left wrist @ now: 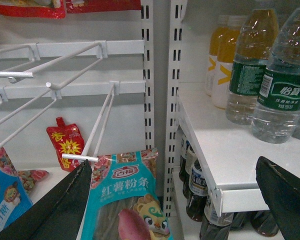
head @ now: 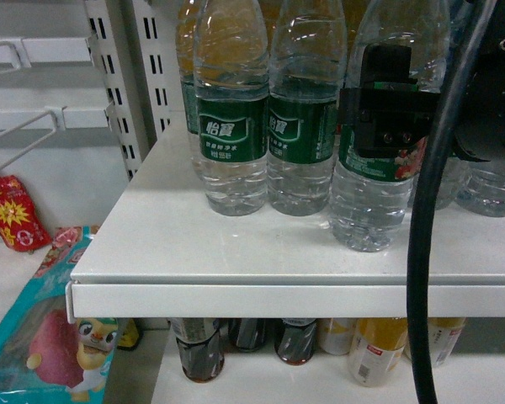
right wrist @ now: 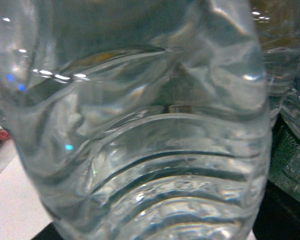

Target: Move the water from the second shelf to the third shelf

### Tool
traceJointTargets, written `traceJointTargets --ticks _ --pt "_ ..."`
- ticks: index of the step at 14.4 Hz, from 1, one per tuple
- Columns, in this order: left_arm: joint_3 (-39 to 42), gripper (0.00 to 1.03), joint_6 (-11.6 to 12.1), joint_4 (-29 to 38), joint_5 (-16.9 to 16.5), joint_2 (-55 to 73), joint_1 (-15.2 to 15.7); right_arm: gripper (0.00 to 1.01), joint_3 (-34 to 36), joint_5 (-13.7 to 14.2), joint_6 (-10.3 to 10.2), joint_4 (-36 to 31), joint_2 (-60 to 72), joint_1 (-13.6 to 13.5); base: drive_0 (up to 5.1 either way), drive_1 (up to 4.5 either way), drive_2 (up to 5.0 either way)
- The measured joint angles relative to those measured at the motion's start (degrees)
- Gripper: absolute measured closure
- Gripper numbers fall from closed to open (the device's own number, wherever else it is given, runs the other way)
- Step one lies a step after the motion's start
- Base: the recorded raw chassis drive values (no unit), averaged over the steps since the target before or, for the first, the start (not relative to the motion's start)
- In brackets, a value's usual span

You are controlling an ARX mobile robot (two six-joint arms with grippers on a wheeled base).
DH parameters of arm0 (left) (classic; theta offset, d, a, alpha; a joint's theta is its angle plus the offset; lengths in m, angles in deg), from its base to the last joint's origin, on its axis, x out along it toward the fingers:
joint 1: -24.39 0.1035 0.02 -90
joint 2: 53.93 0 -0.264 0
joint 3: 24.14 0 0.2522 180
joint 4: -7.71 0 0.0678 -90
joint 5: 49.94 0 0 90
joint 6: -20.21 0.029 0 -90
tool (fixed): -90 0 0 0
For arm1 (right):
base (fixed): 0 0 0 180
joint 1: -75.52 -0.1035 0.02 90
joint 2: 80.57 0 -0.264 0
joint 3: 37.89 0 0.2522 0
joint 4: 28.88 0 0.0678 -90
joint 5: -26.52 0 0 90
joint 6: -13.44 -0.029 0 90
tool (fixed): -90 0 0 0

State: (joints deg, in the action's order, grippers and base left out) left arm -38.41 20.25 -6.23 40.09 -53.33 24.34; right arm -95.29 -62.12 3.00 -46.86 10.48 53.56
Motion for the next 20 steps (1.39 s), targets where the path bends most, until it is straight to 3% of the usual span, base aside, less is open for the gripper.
traceJointTargets --ticks 2,3,15,20 --pt "0.0 0.05 0.0 0.0 0.0 0.0 0.0 0.05 0.0 0.1 0.0 -0.1 0.0 0.6 0.0 0.00 0.0" --pt "0.0 0.05 0.0 0.0 0.0 0.0 0.0 0.02 0.0 0.2 0.0 -0.2 0.0 0.7 0.0 0.00 0.0" --pt "0.0 0.05 0.0 0.0 0.0 0.0 0.0 0.03 0.0 -1.2 -0.3 2.3 -2.3 0.7 0.0 0.00 0.0" --pt "0.0 0.05 0.0 0.0 0.0 0.0 0.0 0.03 0.7 -4.3 0.0 6.2 -5.7 -0.2 0.0 0.00 0.0"
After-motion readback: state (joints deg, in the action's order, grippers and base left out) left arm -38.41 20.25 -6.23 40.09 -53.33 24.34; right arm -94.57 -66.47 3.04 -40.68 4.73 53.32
